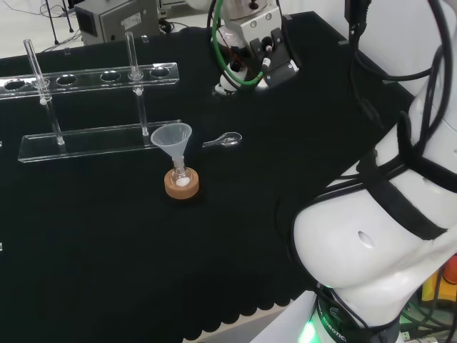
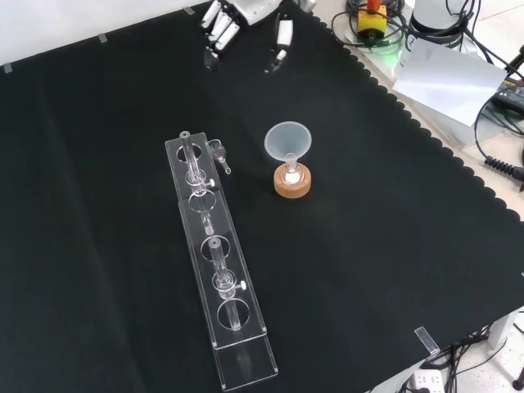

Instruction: Remove the funnel from the round-bottom flask.

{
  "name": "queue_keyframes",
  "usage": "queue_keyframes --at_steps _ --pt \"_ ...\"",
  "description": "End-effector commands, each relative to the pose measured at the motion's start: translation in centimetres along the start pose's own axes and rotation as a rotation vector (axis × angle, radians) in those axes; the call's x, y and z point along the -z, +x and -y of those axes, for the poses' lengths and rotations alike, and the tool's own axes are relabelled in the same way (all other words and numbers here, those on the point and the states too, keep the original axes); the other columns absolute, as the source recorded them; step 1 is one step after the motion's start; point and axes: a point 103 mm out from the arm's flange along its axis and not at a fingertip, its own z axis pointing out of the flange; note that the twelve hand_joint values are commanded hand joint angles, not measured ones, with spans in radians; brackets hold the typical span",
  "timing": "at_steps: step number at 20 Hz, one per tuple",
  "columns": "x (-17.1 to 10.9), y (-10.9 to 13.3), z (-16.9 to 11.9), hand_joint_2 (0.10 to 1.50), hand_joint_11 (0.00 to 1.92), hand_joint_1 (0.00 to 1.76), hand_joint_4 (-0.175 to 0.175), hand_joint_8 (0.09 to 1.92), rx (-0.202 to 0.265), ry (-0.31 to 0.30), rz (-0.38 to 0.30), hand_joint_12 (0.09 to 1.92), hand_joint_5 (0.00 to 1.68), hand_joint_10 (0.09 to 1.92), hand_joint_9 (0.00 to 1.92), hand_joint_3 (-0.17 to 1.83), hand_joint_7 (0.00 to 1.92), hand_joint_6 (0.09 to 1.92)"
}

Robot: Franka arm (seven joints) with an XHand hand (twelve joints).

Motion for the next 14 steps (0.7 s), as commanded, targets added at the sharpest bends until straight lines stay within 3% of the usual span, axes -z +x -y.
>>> queue_keyframes --at_steps 1,7,14 --pt "1.1 5.2 2.0 0.65 0.6 0.74 -0.044 0.64 0.119 0.075 -0.029 1.26 0.46 0.19 0.89 0.52 0.47 0.09" --pt "1.4 7.7 1.2 0.64 0.67 0.71 -0.047 0.63 0.164 0.18 -0.048 1.24 0.41 0.25 0.87 0.53 0.43 0.09" --pt "0.2 9.9 -0.9 0.62 0.67 0.64 -0.048 0.7 0.233 0.283 -0.04 1.27 0.3 0.57 0.62 0.49 0.27 0.09"
